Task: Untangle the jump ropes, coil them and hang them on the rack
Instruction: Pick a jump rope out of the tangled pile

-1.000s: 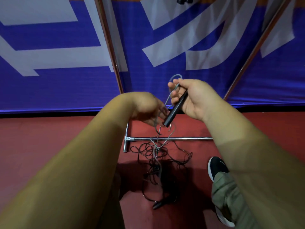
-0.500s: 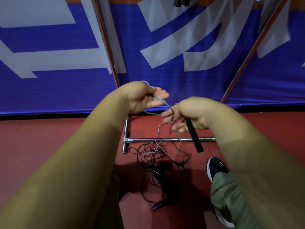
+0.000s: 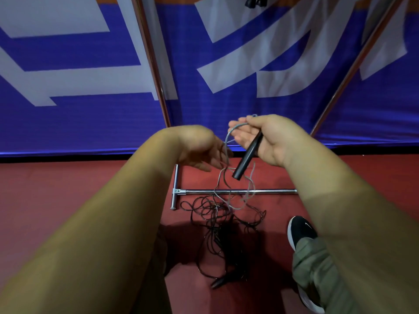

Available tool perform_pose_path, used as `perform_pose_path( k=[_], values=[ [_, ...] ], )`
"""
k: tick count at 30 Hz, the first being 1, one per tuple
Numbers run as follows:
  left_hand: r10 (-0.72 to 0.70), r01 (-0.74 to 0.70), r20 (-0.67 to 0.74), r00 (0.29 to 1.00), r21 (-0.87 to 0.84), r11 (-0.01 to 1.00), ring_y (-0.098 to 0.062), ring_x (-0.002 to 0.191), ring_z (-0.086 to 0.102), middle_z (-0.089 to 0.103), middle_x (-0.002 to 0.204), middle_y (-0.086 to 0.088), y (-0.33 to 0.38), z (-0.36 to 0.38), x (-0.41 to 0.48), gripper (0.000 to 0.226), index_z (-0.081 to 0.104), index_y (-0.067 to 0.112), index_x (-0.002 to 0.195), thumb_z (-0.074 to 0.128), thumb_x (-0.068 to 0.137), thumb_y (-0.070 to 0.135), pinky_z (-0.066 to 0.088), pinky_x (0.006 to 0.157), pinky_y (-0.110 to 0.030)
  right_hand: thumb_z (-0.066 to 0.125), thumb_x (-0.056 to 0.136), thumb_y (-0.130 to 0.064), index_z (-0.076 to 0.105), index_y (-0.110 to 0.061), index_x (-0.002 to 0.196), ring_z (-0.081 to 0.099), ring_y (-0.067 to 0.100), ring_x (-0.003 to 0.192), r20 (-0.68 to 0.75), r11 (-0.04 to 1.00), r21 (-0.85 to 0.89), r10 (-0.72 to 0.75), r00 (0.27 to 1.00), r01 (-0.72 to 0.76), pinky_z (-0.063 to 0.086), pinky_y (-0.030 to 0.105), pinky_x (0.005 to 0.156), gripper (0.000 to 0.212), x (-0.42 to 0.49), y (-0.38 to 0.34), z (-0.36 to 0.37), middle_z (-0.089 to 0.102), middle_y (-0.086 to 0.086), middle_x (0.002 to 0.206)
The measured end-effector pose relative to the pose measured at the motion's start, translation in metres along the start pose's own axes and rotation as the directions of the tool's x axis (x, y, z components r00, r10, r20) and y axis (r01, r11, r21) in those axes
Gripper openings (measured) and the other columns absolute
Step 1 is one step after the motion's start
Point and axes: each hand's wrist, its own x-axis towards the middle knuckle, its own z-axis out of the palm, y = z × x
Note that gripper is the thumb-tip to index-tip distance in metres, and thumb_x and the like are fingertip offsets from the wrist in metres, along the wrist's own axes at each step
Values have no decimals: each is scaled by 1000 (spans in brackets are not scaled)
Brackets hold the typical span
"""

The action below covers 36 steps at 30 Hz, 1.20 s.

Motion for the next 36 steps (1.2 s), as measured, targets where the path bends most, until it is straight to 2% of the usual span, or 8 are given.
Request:
perform_pose_path(
  k=[3, 7, 12, 17, 23, 28, 32, 36],
  values=[
    [35, -58, 94, 995, 254, 965, -15, 126, 64, 75, 125, 7, -3, 12, -1, 29, 75, 24, 121, 62, 100, 9, 47, 109, -36, 44, 114, -12, 60, -3, 109, 81, 24, 79, -11, 986, 157, -52, 999, 53, 64, 28, 62, 19, -1, -3, -1, 82, 15, 97],
    [106, -111, 36, 994, 203, 973, -19, 114, 70, 79, 117, -1, -5, 10, 4, 16, 72, 18, 113, 58, 107, 17, 49, 103, -37, 41, 115, -13, 60, 1, 115, 81, 26, 84, -37, 973, 217, -70, 997, 76, 65, 31, 65, 23, 0, -5, -4, 79, 19, 107],
    [156, -175, -91, 984, -267, 948, -31, 93, 79, 72, 90, -10, 7, 6, 1, 23, 60, 9, 112, 41, 115, 21, 66, 78, -39, 35, 106, -2, 64, -9, 131, 76, 18, 82, -104, 937, -343, 27, 994, -62, 59, 31, 63, 39, 4, -5, -14, 79, 8, 116],
    [126, -223, -184, 975, -751, 621, -28, 73, 79, 71, 75, -11, 18, -1, 1, 21, 58, 2, 100, 45, 113, 13, 66, 63, -35, 48, 104, -4, 73, -27, 111, 55, 13, 90, -5, 578, -801, 251, 968, -154, 52, 33, 81, 35, 0, 18, -14, 73, -4, 133],
    [144, -332, -306, 941, -917, 222, -41, 90, 75, 66, 114, -25, 15, -15, 6, 27, 51, -12, 122, 39, 113, 10, 66, 74, -46, 42, 115, -26, 72, -20, 108, 74, 31, 111, 75, 635, -768, 216, 974, -81, 57, 41, 91, 31, -2, 26, -6, 80, 3, 113],
    [34, -281, -319, 947, -775, 566, -44, 108, 72, 72, 120, -28, 4, -22, 9, 42, 54, -8, 131, 29, 101, 6, 60, 83, -55, 45, 114, -22, 67, -10, 104, 66, 22, 66, 71, 809, -586, -8, 997, 48, 53, 33, 63, 27, 1, 17, 1, 81, 7, 87],
    [10, -41, -229, 973, -135, 990, -25, 102, 72, 75, 121, -8, -3, -4, 8, 33, 65, 9, 131, 44, 105, 7, 58, 82, -39, 45, 114, -23, 67, -10, 103, 64, 17, 58, 72, 923, -374, -71, 995, 93, 55, 32, 59, 28, 2, 9, 5, 78, 3, 81],
    [-1, 7, -16, 1000, 370, 929, -16, 117, 65, 71, 128, 4, -10, 10, 5, 31, 70, 23, 130, 63, 102, 11, 55, 95, -35, 47, 114, -22, 68, -10, 103, 62, 13, 54, 56, 980, -174, -85, 995, 93, 55, 30, 60, 26, -3, 2, 6, 76, 0, 76]
  ],
)
